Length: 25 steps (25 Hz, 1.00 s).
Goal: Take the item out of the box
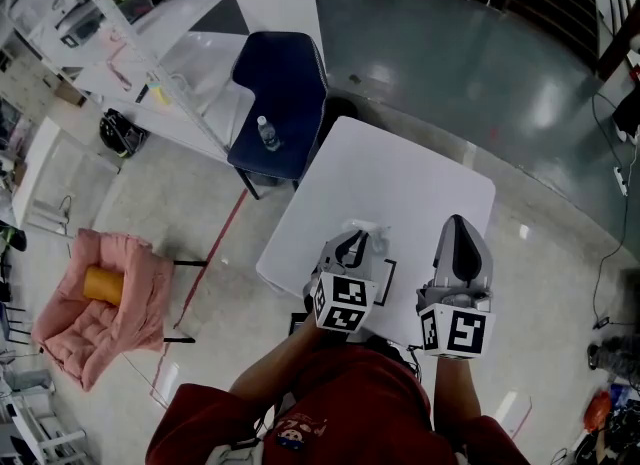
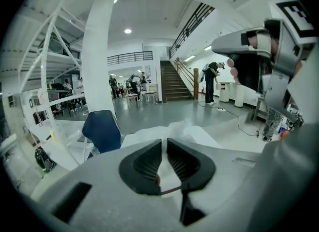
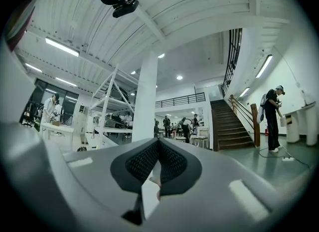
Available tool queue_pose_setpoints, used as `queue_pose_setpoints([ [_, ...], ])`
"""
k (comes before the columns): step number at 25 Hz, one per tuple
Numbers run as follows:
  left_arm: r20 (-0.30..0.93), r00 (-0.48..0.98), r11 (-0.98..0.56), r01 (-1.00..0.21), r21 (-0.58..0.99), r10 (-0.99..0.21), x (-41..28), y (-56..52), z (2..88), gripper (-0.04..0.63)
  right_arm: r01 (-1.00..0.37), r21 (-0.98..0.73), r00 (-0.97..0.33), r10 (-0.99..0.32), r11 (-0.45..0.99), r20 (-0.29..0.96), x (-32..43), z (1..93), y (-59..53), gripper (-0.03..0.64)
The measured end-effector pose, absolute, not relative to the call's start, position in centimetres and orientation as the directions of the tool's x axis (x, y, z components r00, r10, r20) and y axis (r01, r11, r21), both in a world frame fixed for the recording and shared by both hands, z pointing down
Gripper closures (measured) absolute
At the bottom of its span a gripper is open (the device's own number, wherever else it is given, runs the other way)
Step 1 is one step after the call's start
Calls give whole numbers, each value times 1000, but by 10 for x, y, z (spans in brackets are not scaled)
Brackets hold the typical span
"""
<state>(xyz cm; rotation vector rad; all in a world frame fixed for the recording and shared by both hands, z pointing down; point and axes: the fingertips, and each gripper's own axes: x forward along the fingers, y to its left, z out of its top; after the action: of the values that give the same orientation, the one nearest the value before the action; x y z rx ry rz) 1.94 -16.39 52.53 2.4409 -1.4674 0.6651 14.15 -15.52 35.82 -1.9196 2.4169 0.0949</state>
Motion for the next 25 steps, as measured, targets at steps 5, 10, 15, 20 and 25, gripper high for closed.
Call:
queue_pose_setpoints([
  [5, 420, 402, -465, -883, -56, -814, 23, -168, 502, 555, -974, 13, -224, -970, 224, -92, 145, 357, -154, 615],
  [10, 339, 408, -448, -893, -46, -848, 26, -170, 478, 557, -976, 3, -218, -970, 219, -104, 147, 356, -152, 617],
  [15, 273, 409, -439, -897, -56, -871, 26, -172, 452, 557, -975, 10, -220, -970, 220, -107, 146, 355, -153, 617],
  [20, 211, 413, -432, -900, -52, -886, 26, -171, 427, 558, -976, 21, -219, -970, 218, -105, 146, 356, -153, 617],
  [25, 147, 417, -426, -904, -39, -897, 27, -167, 406, 558, -977, 25, -213, -972, 212, -99, 146, 355, -150, 617],
])
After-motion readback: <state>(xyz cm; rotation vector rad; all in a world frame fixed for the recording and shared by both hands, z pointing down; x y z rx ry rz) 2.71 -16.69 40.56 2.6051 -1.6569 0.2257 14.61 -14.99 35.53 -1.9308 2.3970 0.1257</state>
